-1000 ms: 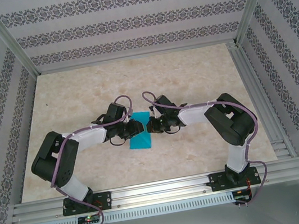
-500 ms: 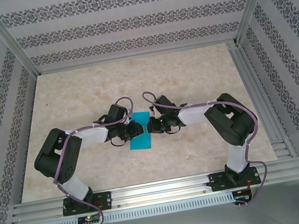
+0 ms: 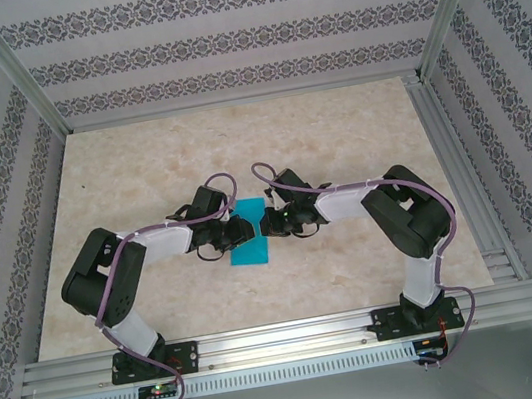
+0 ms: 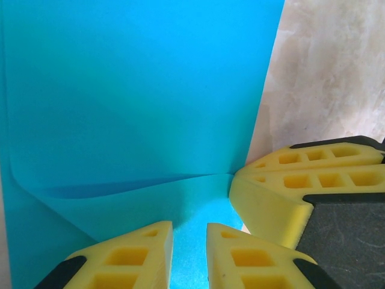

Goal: Fold a paper plane with a square sheet of paper (pick it up from the middle)

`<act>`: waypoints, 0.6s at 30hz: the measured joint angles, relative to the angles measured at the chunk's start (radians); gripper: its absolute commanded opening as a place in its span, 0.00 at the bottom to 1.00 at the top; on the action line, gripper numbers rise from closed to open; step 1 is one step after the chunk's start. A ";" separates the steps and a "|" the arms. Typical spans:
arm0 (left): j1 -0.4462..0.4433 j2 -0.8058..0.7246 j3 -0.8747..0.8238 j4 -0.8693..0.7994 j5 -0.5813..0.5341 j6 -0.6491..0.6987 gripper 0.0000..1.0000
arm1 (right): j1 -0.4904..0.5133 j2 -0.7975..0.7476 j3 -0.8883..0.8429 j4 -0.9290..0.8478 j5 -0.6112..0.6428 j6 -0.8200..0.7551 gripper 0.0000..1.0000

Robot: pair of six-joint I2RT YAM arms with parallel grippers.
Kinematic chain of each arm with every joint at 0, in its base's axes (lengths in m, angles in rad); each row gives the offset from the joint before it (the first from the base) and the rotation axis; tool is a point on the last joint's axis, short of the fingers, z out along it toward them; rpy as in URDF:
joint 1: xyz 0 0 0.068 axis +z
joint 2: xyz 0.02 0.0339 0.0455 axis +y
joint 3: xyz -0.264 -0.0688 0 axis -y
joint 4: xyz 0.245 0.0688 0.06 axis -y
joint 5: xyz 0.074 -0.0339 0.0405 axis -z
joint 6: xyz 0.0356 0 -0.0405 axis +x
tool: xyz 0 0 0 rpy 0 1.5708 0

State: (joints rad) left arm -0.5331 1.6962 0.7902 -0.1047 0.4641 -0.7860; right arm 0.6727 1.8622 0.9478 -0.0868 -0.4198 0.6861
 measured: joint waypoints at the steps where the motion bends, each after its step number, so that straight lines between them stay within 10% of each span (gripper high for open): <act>1: 0.000 0.000 0.000 0.000 0.000 0.000 0.23 | 0.000 0.000 0.001 0.000 0.000 0.000 0.09; 18: -0.001 -0.048 0.000 0.007 0.024 0.000 0.24 | 0.000 0.013 0.015 -0.007 -0.001 -0.001 0.09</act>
State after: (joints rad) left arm -0.5339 1.6478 0.7902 -0.0978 0.4877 -0.7860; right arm 0.6727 1.8748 0.9630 -0.0940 -0.4206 0.6853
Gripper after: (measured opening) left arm 0.243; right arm 0.094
